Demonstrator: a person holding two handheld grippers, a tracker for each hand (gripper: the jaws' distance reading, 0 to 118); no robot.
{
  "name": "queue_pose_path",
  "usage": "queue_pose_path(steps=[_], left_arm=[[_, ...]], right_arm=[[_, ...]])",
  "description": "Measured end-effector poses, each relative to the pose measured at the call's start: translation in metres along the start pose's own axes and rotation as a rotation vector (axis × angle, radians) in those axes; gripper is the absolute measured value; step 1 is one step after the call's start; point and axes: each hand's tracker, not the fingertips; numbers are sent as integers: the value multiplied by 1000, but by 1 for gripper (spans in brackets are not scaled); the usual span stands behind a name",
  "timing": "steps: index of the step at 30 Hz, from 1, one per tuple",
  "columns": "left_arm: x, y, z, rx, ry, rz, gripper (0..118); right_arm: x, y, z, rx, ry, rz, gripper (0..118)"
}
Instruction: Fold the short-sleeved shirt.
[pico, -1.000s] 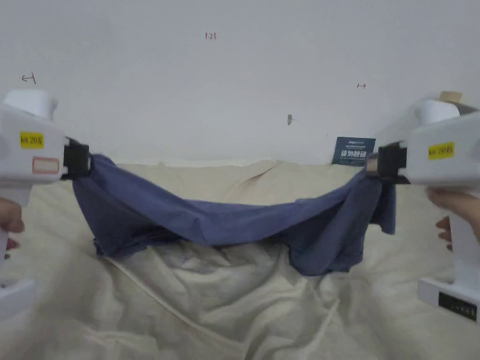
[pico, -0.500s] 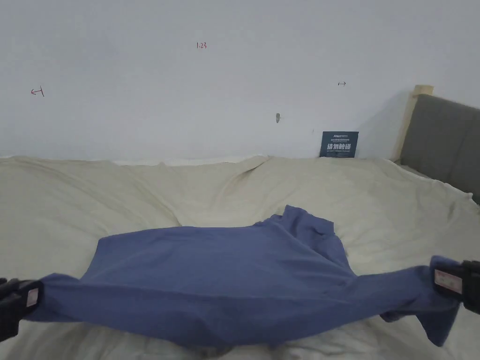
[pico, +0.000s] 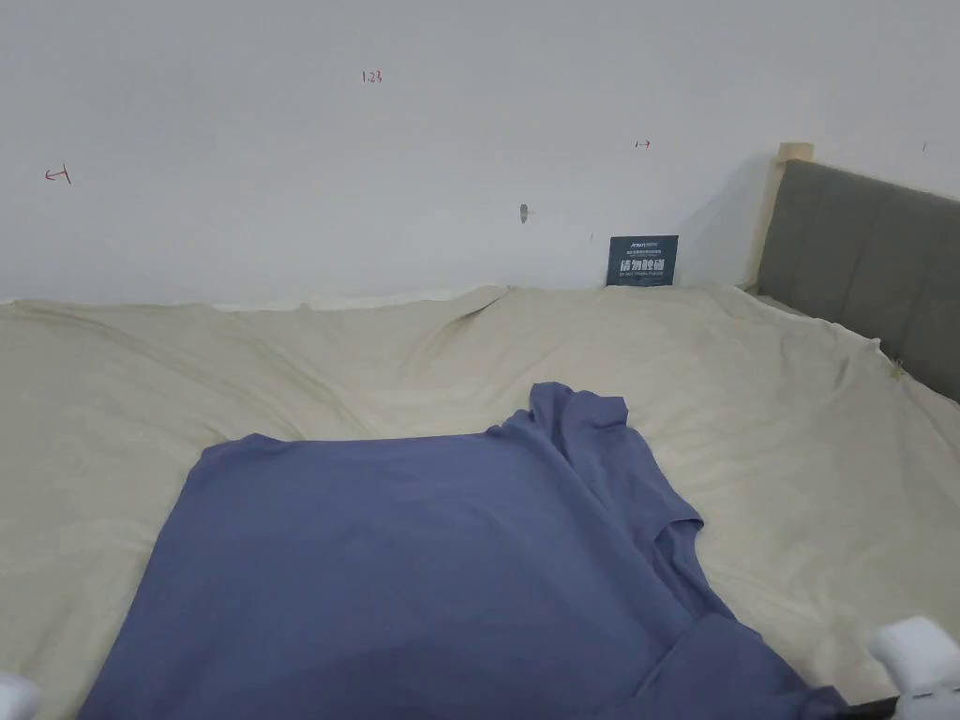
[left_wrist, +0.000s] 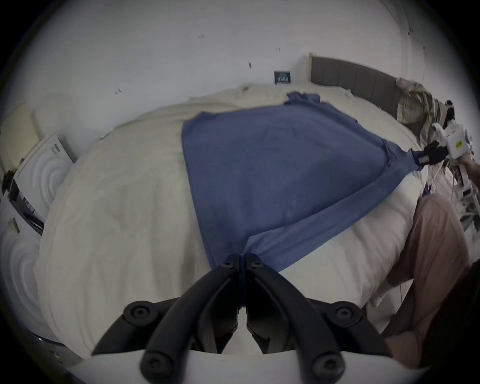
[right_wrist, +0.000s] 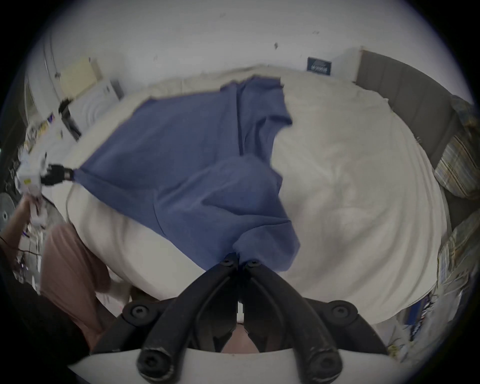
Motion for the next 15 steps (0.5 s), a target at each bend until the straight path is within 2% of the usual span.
queue_pose_path(steps=[3,5,6,7,8,9,10,11,12,15], left_arm=[[5,-3,-12,-57,13,-46,3],[7,-5,-14,-49,11,-29,4],[7,-6,-16,-52,13,-21,7],[6,-8,-17,-56,9,-8,18],[5,-11,-16,-59,3,7,42],[4,-13,-15,-64,1,25,89],[3,-14,-14,-71,-5,46,114],[2,-15,-10,-63,-13,74,118],[-1,-16,-2,-28,-35,103,117],[-5,-9,30,91,-65,197,117]], right_arm=[[4,-2,-21,-70,2,-13,1],[3,-1,-26,-63,-3,-14,4],[3,-1,-27,-53,-14,-16,15],[3,-3,-26,-27,-24,-24,36],[6,-4,-24,12,-49,-33,67],[8,-6,-23,13,-71,-40,102],[12,-6,-20,-9,-80,-52,107],[14,-8,-11,13,-74,-73,107],[16,-7,-3,53,-29,-115,107],[13,-4,35,187,11,-239,107]])
